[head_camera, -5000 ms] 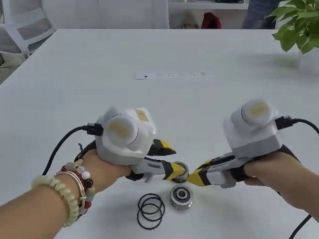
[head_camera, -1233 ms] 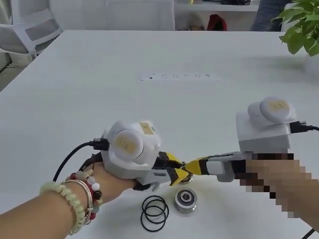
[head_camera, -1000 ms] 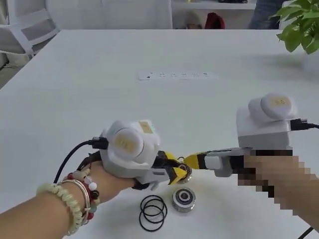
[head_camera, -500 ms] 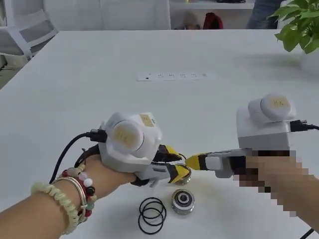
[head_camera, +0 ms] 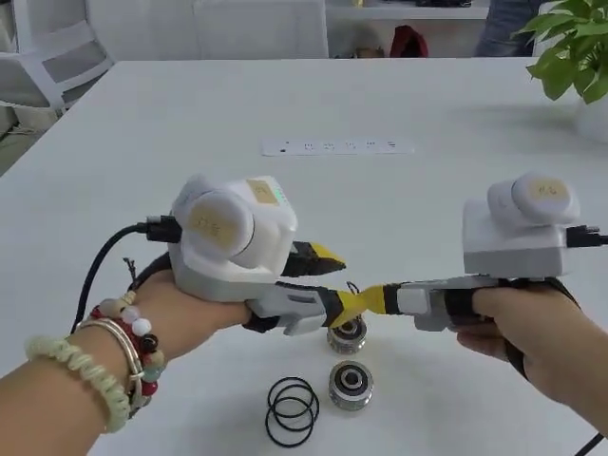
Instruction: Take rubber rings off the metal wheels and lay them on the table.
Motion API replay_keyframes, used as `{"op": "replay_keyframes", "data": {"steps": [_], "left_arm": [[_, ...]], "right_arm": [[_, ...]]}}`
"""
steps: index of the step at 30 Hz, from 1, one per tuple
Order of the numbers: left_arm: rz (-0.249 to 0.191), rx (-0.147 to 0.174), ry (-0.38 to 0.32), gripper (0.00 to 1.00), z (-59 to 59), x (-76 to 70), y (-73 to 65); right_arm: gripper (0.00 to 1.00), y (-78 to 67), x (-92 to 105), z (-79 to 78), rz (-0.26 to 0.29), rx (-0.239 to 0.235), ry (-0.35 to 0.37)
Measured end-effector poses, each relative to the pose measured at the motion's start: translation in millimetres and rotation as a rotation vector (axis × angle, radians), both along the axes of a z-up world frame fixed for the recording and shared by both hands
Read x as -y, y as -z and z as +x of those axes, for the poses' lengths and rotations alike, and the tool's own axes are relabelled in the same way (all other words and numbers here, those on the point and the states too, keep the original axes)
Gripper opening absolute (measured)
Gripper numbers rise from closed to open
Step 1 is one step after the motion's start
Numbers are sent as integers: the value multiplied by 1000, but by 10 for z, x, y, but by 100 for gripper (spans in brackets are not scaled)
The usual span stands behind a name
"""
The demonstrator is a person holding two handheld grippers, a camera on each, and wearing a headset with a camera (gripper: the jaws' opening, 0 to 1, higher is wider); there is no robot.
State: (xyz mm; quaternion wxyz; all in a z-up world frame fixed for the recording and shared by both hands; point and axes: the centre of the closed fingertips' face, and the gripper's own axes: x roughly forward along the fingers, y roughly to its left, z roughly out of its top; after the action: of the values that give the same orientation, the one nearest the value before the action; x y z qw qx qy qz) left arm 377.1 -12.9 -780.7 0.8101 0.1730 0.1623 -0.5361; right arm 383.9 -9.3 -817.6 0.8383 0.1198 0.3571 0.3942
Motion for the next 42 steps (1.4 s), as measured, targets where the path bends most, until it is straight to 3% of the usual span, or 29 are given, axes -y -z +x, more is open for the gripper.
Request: {"op": "replay_keyframes", "data": {"steps": [5,14,26,36,42], "left_arm": [[18,33,24,37,-38,-21,-95],[1,32,29,47,-102,-146,-352],[18,66,1,56,-305,-579,-589],[53,55,-71,62,-514,-1069,-530],[44,12,-135,65,-614,-1301,-405]], "right_arm": [[0,-45,-3,7,13,7,5],[0,-153,-49,8,48,16,-2],[0,-252,-241,-122,64,33,-92],[0,-187,-440,-357,11,41,-238],[0,-84,-481,-454,-44,47,-310]]}}
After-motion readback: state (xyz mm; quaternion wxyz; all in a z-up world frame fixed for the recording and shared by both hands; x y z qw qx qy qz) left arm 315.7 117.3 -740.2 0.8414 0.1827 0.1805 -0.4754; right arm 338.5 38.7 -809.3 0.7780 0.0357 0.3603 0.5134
